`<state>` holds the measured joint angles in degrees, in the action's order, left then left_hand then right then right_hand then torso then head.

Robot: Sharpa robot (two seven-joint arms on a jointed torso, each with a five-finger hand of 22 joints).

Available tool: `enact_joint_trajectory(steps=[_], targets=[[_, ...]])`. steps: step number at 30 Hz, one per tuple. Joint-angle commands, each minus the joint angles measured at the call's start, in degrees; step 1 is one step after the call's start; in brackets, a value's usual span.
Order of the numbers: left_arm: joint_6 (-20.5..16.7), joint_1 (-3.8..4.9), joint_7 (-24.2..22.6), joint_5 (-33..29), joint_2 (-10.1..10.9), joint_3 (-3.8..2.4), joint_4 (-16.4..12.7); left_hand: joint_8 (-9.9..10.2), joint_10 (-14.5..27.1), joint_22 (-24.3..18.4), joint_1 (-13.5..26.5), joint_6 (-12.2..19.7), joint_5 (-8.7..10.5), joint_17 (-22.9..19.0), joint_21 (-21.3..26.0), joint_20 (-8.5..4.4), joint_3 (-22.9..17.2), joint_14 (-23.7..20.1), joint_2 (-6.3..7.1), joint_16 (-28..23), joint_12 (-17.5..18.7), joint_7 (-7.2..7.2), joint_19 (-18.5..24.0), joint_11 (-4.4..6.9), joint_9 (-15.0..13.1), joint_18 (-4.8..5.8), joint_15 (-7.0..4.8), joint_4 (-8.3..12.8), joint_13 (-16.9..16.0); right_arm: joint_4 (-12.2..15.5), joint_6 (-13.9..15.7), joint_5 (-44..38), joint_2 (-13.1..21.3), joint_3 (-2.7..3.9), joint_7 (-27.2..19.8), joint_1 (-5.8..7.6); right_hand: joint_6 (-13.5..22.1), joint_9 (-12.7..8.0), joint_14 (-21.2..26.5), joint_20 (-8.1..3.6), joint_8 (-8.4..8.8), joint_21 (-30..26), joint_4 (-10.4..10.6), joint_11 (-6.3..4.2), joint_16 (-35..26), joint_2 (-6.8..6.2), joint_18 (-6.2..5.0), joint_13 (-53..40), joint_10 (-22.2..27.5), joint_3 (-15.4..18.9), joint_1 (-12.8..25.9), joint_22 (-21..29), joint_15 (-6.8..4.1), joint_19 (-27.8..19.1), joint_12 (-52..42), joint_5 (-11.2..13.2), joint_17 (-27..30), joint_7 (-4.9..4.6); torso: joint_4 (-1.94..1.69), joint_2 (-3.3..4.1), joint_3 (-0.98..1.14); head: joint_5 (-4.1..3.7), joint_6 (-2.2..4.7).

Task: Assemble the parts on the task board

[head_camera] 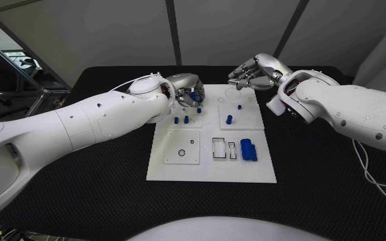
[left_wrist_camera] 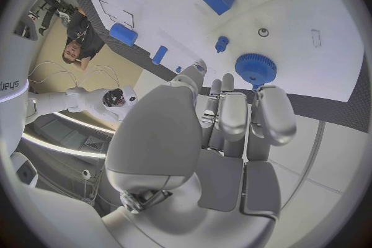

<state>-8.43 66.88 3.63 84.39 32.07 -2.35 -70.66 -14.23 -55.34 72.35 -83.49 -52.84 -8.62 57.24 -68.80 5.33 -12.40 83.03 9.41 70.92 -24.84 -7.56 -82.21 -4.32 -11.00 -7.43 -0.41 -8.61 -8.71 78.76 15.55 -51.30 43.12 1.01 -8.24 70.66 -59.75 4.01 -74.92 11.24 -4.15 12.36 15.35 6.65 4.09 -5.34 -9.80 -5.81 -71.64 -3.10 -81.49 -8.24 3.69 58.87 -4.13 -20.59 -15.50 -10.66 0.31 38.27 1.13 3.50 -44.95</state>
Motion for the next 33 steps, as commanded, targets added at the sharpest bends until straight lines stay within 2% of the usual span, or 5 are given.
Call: enact_joint_trajectory(steps=[1, 11, 16, 28, 33], targets=[[3.49, 0.02, 0.34, 2.66, -0.36, 0.00, 0.49, 0.25, -0.63, 0.36, -0.36, -0.59, 0.11, -0.42, -0.41, -0.14, -0.07, 0.39, -0.09, -0.22, 0.32, 0.06, -0.45, 0.07, 0.15, 2.64, -0.04, 0.09, 0.16, 0.15, 0.01, 0.02, -0.06, 0.04, -0.10, 0.10, 0.41, -0.01, 0.05, 0.04, 0.25, -0.18, 0.01, 0.03, -0.37, 0.34, -0.73, 0.09, 0.32, 0.39, 0.35, 0.09, 0.24, 0.26, -0.09, -0.37, 0.08, 0.04, 0.00, -0.02, 0.02, 0.00, -0.13], [4.49, -0.21, 0.35, 2.86, -1.21, 0.10, 1.89, 0.55, -1.13, 0.78, 0.61, -0.99, 0.22, -1.15, -0.80, -0.20, 0.59, 0.41, 0.27, -0.40, 0.71, 0.02, -0.54, 0.11, 0.57, 2.70, -0.08, -0.38, 0.58, 0.25, 0.22, 0.02, -0.05, 0.04, -0.11, 0.10, 0.41, -0.01, 0.05, 0.04, 0.25, -0.18, 0.01, 0.03, -0.37, 0.34, -0.73, 0.09, 0.32, 0.39, 0.35, 0.09, 0.24, 0.26, -0.09, -0.37, 0.08, 0.04, -0.06, -0.04, 0.00, -0.15, -0.15], [4.85, -0.32, 0.10, 2.87, -1.56, 0.14, 2.68, 0.73, -1.15, 0.83, 0.61, -0.92, 0.20, -1.30, -0.81, -0.19, 0.65, 0.41, 0.24, -0.43, 0.87, -0.05, -0.52, 0.09, 0.71, 2.70, -0.08, -0.39, 0.70, 0.24, 0.29, 0.02, -0.07, 0.05, -0.09, 0.10, 0.41, -0.01, 0.05, 0.04, 0.25, -0.18, 0.01, 0.03, -0.37, 0.34, -0.73, 0.09, 0.32, 0.39, 0.35, 0.09, 0.24, 0.26, -0.09, -0.37, 0.08, 0.04, -0.02, -0.11, 0.06, -0.11, -0.27], [5.37, -0.57, 0.12, 2.87, -2.24, 0.23, 3.61, 1.36, -2.54, 1.61, -1.36, -1.98, 0.01, -1.84, -1.45, -0.21, -1.13, 0.51, -1.13, -0.19, 2.01, -0.04, -0.55, 0.14, 1.51, 2.81, -0.13, 0.42, 1.70, 0.21, 0.27, 0.02, -0.17, 0.05, -0.05, 0.10, 0.45, -0.01, 0.08, 0.05, 0.24, -0.28, -0.10, 0.01, -0.36, 0.47, -0.74, 0.08, 0.38, 0.36, 0.19, 0.17, 0.23, 0.30, -0.09, -0.43, 0.12, 0.05, -0.06, -0.08, 0.04, -0.24, -0.26], [5.67, -0.69, 0.00, 2.87, -2.42, 0.27, 3.69, 1.57, -3.11, 1.85, -1.69, -2.33, 0.01, -2.01, -1.65, -0.22, -1.77, 0.52, -1.17, -0.11, 2.43, -0.01, -0.56, 0.19, 1.75, 2.85, -0.17, 0.61, 2.02, 0.18, 0.23, 0.02, -0.22, 0.05, -0.05, 0.10, 0.45, -0.01, 0.08, 0.05, 0.24, -0.28, -0.10, 0.01, -0.36, 0.47, -0.74, 0.08, 0.38, 0.36, 0.19, 0.17, 0.23, 0.30, -0.09, -0.43, 0.12, 0.05, -0.07, -0.09, 0.04, -0.21, -0.31]])
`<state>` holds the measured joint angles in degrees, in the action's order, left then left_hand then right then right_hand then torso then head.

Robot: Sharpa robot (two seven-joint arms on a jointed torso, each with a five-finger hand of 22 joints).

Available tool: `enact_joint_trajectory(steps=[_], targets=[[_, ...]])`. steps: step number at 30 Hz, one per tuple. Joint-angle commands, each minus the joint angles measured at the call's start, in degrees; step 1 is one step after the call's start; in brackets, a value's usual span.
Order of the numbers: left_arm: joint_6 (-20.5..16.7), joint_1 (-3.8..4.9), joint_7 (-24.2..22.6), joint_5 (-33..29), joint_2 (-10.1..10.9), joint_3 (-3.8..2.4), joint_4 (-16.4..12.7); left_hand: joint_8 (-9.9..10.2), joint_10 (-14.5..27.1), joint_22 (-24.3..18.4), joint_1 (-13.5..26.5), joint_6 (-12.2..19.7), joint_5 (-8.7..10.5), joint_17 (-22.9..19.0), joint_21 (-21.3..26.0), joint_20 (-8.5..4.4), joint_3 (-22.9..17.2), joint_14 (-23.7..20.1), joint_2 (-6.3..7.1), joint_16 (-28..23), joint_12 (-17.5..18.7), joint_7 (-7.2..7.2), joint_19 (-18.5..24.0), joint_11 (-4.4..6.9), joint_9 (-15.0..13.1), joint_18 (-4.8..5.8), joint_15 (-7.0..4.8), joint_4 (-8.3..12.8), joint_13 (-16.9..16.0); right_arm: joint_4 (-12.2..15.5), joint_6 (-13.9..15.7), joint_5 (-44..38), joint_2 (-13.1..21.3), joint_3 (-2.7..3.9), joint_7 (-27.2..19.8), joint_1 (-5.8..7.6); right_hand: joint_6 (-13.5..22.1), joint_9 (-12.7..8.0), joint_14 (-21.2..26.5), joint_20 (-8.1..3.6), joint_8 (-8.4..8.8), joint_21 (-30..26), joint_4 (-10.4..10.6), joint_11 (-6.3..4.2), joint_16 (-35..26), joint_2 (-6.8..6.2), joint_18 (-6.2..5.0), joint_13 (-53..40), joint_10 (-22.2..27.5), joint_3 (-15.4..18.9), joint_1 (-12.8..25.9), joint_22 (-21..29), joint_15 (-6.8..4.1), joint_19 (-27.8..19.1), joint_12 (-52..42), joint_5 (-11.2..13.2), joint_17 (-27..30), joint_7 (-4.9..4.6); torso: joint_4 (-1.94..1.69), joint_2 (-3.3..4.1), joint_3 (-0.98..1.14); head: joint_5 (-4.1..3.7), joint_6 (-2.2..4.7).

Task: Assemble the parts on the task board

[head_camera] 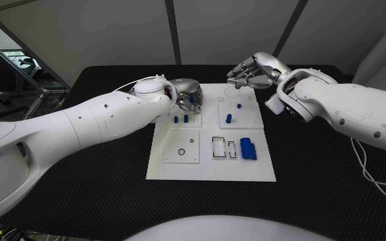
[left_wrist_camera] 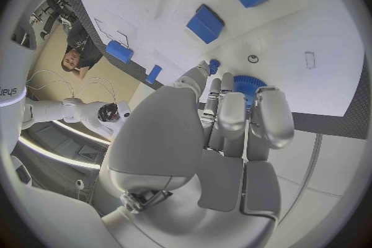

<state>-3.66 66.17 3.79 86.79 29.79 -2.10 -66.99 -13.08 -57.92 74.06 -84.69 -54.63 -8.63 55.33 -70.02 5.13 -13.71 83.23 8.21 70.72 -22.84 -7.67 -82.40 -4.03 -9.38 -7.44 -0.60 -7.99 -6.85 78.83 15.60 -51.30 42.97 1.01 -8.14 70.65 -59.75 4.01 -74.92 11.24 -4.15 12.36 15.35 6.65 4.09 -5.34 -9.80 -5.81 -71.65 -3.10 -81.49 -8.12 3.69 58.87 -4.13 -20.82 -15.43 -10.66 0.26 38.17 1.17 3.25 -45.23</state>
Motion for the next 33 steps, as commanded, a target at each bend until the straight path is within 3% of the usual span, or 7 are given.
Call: enact_joint_trajectory(steps=[1, 16, 33], targets=[[0.98, -0.01, -0.19, 0.48, -0.17, 0.03, 0.01, 0.45, -0.67, 0.22, -0.52, -0.62, 0.02, -0.14, -0.51, -0.02, -0.58, 0.32, 0.04, 0.11, 0.51, 0.11, -0.38, -0.09, 0.18, 2.87, 0.01, 0.03, 0.21, 0.10, 0.17, 0.02, -0.08, 0.04, -0.15, 0.10, 0.45, -0.01, 0.08, 0.05, 0.24, -0.28, -0.10, 0.01, -0.36, 0.47, -0.74, 0.08, 0.38, 0.36, 0.19, 0.05, 0.23, 0.30, -0.09, -0.20, 0.05, 0.05, -0.02, 0.01, 0.00, 0.04, -0.04], [2.62, -0.39, -0.09, 0.47, -0.61, 0.14, 0.36, 0.99, -1.65, 0.79, -1.07, -1.20, -0.01, -0.52, -1.00, -0.11, -2.06, 0.34, 0.04, 0.31, 1.55, 0.13, -0.46, 0.00, 0.70, 2.96, -0.05, 0.50, 0.90, 0.04, 0.03, 0.02, -0.22, 0.04, -0.11, 0.10, 0.45, -0.01, 0.08, 0.05, 0.24, -0.28, -0.10, 0.01, -0.36, 0.47, -0.74, 0.08, 0.38, 0.36, 0.19, 0.05, 0.23, 0.30, -0.09, -0.20, 0.05, 0.05, 0.01, -0.01, 0.00, 0.03, -0.14], [3.20, -0.55, 0.61, 0.47, -1.02, 0.15, 0.99, 2.15, -3.92, 1.76, -3.11, -2.66, -0.03, -1.41, -1.65, 0.11, -8.20, 0.16, 0.26, 0.79, 3.86, -0.38, -0.41, -0.34, 1.85, 3.08, 0.12, 3.52, 2.09, 0.06, -0.03, 0.02, -0.25, 0.04, -0.06, 0.10, 0.43, 0.00, 0.06, 0.05, 0.21, -0.33, -0.11, 0.01, -0.34, 0.55, -0.74, 0.07, 0.36, 0.36, 0.18, 0.08, 0.22, 0.34, -0.12, -0.20, 0.06, 0.06, 0.01, -0.03, 0.01, -0.14, -0.17]])
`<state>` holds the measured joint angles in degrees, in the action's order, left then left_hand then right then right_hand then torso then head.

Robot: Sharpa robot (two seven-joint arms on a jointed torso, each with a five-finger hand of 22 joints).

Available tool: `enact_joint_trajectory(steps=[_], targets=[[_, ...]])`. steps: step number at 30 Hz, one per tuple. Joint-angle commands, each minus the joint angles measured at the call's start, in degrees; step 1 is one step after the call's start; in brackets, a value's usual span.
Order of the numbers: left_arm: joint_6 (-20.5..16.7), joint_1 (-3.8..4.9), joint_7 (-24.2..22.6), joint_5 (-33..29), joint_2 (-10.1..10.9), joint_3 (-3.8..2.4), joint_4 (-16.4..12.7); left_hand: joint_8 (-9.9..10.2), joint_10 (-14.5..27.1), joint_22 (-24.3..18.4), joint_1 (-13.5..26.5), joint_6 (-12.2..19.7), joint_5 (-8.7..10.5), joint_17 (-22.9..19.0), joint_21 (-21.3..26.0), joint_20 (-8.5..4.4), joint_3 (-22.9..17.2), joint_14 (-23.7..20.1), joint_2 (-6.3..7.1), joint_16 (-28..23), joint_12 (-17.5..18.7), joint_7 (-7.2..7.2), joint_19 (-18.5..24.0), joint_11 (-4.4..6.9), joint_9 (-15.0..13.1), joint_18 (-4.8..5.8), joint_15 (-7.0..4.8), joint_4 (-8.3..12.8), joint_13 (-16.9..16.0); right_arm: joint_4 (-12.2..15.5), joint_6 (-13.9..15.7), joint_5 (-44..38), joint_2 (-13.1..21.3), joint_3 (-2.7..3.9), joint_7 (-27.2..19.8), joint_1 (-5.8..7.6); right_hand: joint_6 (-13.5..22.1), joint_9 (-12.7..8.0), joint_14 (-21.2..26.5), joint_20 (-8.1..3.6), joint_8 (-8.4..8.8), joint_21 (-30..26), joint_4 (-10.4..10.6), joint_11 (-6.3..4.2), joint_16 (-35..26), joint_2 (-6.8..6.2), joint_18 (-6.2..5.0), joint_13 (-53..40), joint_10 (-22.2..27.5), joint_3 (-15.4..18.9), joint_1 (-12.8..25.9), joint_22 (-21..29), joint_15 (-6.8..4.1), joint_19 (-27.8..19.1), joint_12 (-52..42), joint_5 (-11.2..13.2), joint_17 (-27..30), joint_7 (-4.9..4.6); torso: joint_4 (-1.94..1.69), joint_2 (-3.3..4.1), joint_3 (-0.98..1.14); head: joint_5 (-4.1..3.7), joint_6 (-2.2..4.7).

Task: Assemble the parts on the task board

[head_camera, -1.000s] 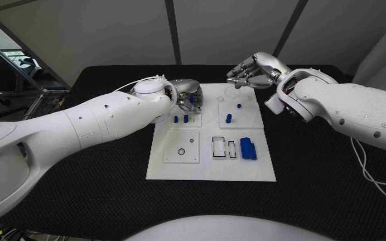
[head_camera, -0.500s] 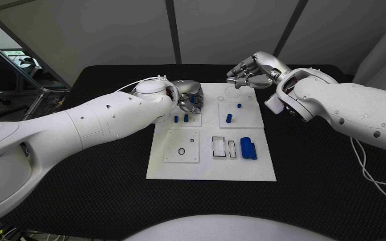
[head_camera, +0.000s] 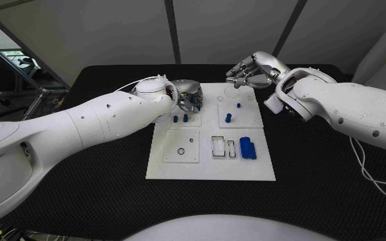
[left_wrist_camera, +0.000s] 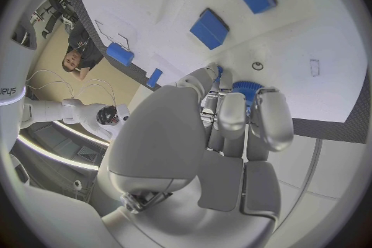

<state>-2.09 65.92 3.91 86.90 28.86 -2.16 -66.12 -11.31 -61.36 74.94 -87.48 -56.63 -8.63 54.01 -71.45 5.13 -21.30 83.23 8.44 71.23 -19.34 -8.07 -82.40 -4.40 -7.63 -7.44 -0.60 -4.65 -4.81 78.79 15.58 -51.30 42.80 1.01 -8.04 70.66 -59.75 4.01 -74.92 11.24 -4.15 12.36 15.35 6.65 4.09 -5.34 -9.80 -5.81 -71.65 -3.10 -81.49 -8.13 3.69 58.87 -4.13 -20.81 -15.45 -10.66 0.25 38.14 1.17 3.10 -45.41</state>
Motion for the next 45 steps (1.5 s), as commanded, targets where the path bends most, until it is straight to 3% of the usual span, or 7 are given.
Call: enact_joint_trajectory(steps=[1, 18, 20, 30, 35, 45], targets=[[1.52, -0.31, 0.45, 0.35, -0.09, 0.22, 0.13, 0.41, -0.71, 0.93, -0.19, -0.88, -0.02, -0.10, -0.24, 0.11, -1.04, 0.16, 0.07, 0.35, 0.46, 0.03, -0.41, 0.04, 0.15, 3.08, 0.11, 0.33, 0.09, 0.10, -0.02, 0.02, -0.09, 0.04, -0.16, 0.10, 0.42, 0.00, 0.06, 0.06, 0.20, -0.33, -0.10, 0.00, -0.34, 0.57, -0.74, 0.07, 0.36, 0.36, 0.19, 0.11, 0.22, 0.35, -0.13, -0.21, 0.08, 0.06, 0.00, 0.01, 0.01, 0.00, 0.06], [-1.12, -0.41, 0.19, 0.33, 1.58, 0.07, -2.04, 0.70, -1.99, 1.27, 1.80, -2.10, 0.14, -0.62, -0.39, 0.09, -2.78, 0.06, 0.75, 0.57, 1.34, 0.09, -0.37, 0.21, 0.51, 3.08, 0.07, 0.74, 0.25, 0.08, -0.04, 0.02, -0.04, 0.05, -0.23, 0.10, 0.42, 0.00, 0.06, 0.06, 0.20, -0.33, -0.10, 0.00, -0.34, 0.57, -0.74, 0.07, 0.36, 0.36, 0.19, 0.11, 0.22, 0.35, -0.13, -0.21, 0.08, 0.06, -0.09, -0.07, -0.04, -0.04, 0.17], [-1.30, -0.39, 0.40, 0.32, 2.11, -0.19, -2.59, 0.72, -2.07, 1.28, 1.96, -2.17, 0.15, -0.67, -0.39, 0.09, -2.83, 0.05, 0.82, 0.57, 1.39, 0.10, -0.36, 0.22, 0.52, 3.08, 0.07, 0.74, 0.25, 0.05, -0.04, 0.02, -0.02, 0.05, -0.23, 0.10, 0.42, 0.00, 0.06, 0.06, 0.20, -0.33, -0.10, 0.00, -0.34, 0.57, -0.74, 0.07, 0.36, 0.36, 0.19, 0.11, 0.22, 0.35, -0.13, -0.21, 0.08, 0.06, -0.06, -0.08, -0.02, 0.04, 0.22], [-2.13, -0.33, 1.37, -0.43, 5.03, -2.73, -5.95, 0.73, -2.28, 1.34, 2.22, -2.38, 0.15, -0.72, -0.42, 0.09, -2.97, 0.05, 0.90, 0.60, 1.48, 0.13, -0.37, 0.27, 0.55, 3.09, 0.04, 0.78, 0.25, -0.17, -0.02, 0.02, 0.03, 0.04, -0.29, 0.10, 0.42, 0.00, 0.06, 0.06, 0.20, -0.33, -0.10, 0.00, -0.34, 0.57, -0.74, 0.07, 0.36, 0.36, 0.19, 0.11, 0.22, 0.35, -0.13, -0.21, 0.08, 0.06, -0.07, -0.05, -0.07, 0.19, 0.61], [-2.00, -0.34, 1.97, -0.77, 6.98, -3.21, -7.52, 0.73, -2.43, 1.40, 2.32, -2.53, 0.14, -0.77, -0.48, 0.08, -3.09, 0.04, 0.92, 0.62, 1.53, 0.14, -0.40, 0.29, 0.57, 3.10, 0.03, 0.82, 0.25, -0.21, -0.03, 0.02, 0.11, 0.04, -0.30, 0.09, 0.42, 0.00, 0.06, 0.06, 0.20, -0.33, -0.10, 0.00, -0.34, 0.57, -0.74, 0.07, 0.36, 0.36, 0.19, 0.11, 0.22, 0.35, -0.13, -0.21, 0.08, 0.06, -0.12, -0.08, -0.07, 0.18, 0.59], [-1.36, -0.37, 3.01, -1.41, 9.84, -3.35, -8.78, 0.74, -2.77, 1.45, 2.59, -2.84, 0.16, -0.86, -0.49, 0.06, -3.29, 0.03, 1.01, 0.65, 1.63, 0.16, -0.40, 0.34, 0.60, 3.10, -0.01, 0.92, 0.23, -0.27, -0.08, 0.02, 0.20, 0.04, -0.32, 0.08, 0.42, 0.00, 0.06, 0.06, 0.20, -0.33, -0.10, 0.00, -0.34, 0.57, -0.74, 0.07, 0.36, 0.36, 0.19, 0.11, 0.22, 0.35, -0.13, -0.21, 0.08, 0.06, -0.05, -0.08, -0.03, 0.40, 0.70]])
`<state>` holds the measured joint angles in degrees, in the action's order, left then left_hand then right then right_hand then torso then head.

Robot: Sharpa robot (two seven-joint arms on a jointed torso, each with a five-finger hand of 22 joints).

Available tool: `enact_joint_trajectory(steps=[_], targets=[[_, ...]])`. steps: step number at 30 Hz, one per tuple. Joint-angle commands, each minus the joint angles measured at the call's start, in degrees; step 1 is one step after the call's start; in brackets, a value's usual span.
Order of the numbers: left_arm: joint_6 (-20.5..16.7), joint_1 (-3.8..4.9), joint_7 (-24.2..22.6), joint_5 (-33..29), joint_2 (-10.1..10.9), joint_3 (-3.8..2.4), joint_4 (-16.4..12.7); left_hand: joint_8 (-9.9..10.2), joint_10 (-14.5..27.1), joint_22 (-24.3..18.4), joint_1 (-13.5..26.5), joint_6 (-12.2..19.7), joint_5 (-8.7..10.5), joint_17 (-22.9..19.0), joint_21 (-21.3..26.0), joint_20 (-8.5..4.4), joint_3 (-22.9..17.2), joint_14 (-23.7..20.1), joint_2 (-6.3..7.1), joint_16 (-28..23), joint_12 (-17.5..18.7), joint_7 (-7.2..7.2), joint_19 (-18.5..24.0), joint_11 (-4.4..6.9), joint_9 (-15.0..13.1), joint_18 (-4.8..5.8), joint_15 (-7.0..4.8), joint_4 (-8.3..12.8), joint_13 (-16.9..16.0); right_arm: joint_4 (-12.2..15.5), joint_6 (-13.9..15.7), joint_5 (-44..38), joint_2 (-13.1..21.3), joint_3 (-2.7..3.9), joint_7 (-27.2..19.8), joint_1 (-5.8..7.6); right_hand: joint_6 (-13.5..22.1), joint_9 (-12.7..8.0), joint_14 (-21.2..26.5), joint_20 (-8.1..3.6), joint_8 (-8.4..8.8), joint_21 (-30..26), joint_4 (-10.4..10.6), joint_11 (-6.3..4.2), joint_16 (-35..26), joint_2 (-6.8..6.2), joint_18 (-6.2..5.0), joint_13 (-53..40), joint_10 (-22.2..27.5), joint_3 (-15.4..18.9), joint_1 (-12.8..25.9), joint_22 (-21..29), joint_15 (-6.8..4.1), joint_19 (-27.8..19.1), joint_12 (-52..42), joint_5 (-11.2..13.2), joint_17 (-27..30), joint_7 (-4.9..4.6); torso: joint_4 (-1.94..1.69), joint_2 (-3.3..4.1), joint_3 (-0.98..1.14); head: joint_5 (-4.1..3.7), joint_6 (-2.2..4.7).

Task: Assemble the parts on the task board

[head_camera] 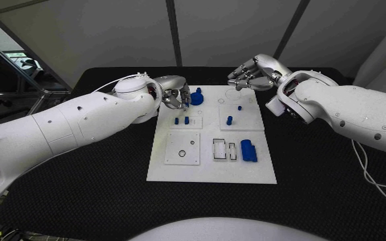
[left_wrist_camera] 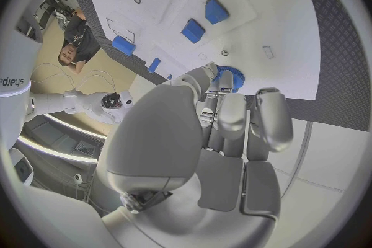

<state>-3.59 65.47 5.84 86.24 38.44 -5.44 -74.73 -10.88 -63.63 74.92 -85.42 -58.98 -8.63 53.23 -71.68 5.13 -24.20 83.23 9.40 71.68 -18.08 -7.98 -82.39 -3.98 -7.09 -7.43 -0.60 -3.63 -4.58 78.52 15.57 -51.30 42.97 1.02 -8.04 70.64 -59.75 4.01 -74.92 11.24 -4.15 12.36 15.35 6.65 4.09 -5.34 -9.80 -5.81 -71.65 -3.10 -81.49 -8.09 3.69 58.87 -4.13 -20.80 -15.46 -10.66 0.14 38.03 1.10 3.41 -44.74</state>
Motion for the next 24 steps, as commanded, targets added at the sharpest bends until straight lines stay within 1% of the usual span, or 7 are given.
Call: enact_joint_trajectory(steps=[1, 7, 16, 24], targets=[[0.19, 0.07, 1.11, -0.78, 0.33, -0.08, -0.15, 0.31, -0.50, 1.47, 0.53, -0.49, 0.16, -0.08, -0.27, 0.06, -0.38, 0.03, 0.05, 0.21, 0.37, 0.06, -0.40, -0.08, 0.06, 3.10, -0.01, -0.11, 0.00, 0.00, -0.07, 0.02, 0.03, 0.04, -0.32, 0.09, 0.42, 0.01, 0.06, 0.06, 0.20, -0.33, -0.10, 0.01, -0.34, 0.57, -0.74, 0.07, 0.36, 0.36, 0.19, 0.07, 0.22, 0.35, -0.13, -0.21, 0.09, 0.06, 0.07, 0.04, 0.03, 0.12, 0.04], [0.84, 0.05, 1.36, -1.14, 0.59, -0.09, 0.05, 0.31, -0.61, 1.48, 0.62, -0.59, 0.16, -0.14, -0.27, 0.05, -0.44, 0.01, 0.08, 0.20, 0.40, 0.07, -0.40, -0.06, 0.07, 3.09, -0.02, -0.08, -0.01, -0.01, -0.09, 0.02, 0.03, 0.04, -0.34, 0.09, 0.42, 0.01, 0.06, 0.06, 0.20, -0.33, -0.10, 0.01, -0.34, 0.57, -0.74, 0.07, 0.36, 0.36, 0.19, 0.07, 0.22, 0.35, -0.13, -0.21, 0.09, 0.06, 0.19, 0.13, 0.04, 0.19, 0.13], [2.22, -0.03, 1.68, -1.65, 0.35, -0.08, 0.53, 0.31, -0.76, 1.44, 0.74, -0.72, 0.17, -0.31, -0.18, 0.04, -0.50, -0.02, 0.12, 0.14, 0.44, 0.10, -0.36, -0.03, 0.08, 3.07, -0.04, -0.05, -0.02, 0.01, -0.08, 0.02, 0.08, 0.03, -0.34, 0.08, 0.42, 0.01, 0.06, 0.06, 0.20, -0.33, -0.10, 0.01, -0.34, 0.57, -0.74, 0.07, 0.36, 0.36, 0.19, 0.07, 0.22, 0.35, -0.13, -0.21, 0.09, 0.06, 0.10, 0.16, 0.07, 0.16, -0.01], [2.99, -0.36, 1.90, -1.88, -0.24, -0.05, 1.46, 0.33, -0.81, 1.46, 0.85, -0.76, 0.18, -0.31, -0.20, 0.04, -0.52, -0.03, 0.16, 0.16, 0.48, 0.11, -0.37, -0.02, 0.10, 3.08, -0.05, -0.05, -0.02, 0.03, -0.08, 0.02, 0.03, 0.03, -0.35, 0.08, 0.42, 0.01, 0.06, 0.06, 0.20, -0.33, -0.10, 0.01, -0.34, 0.57, -0.74, 0.07, 0.36, 0.36, 0.19, 0.07, 0.22, 0.35, -0.13, -0.21, 0.09, 0.06, 0.10, 0.19, 0.07, 0.20, -0.09]])
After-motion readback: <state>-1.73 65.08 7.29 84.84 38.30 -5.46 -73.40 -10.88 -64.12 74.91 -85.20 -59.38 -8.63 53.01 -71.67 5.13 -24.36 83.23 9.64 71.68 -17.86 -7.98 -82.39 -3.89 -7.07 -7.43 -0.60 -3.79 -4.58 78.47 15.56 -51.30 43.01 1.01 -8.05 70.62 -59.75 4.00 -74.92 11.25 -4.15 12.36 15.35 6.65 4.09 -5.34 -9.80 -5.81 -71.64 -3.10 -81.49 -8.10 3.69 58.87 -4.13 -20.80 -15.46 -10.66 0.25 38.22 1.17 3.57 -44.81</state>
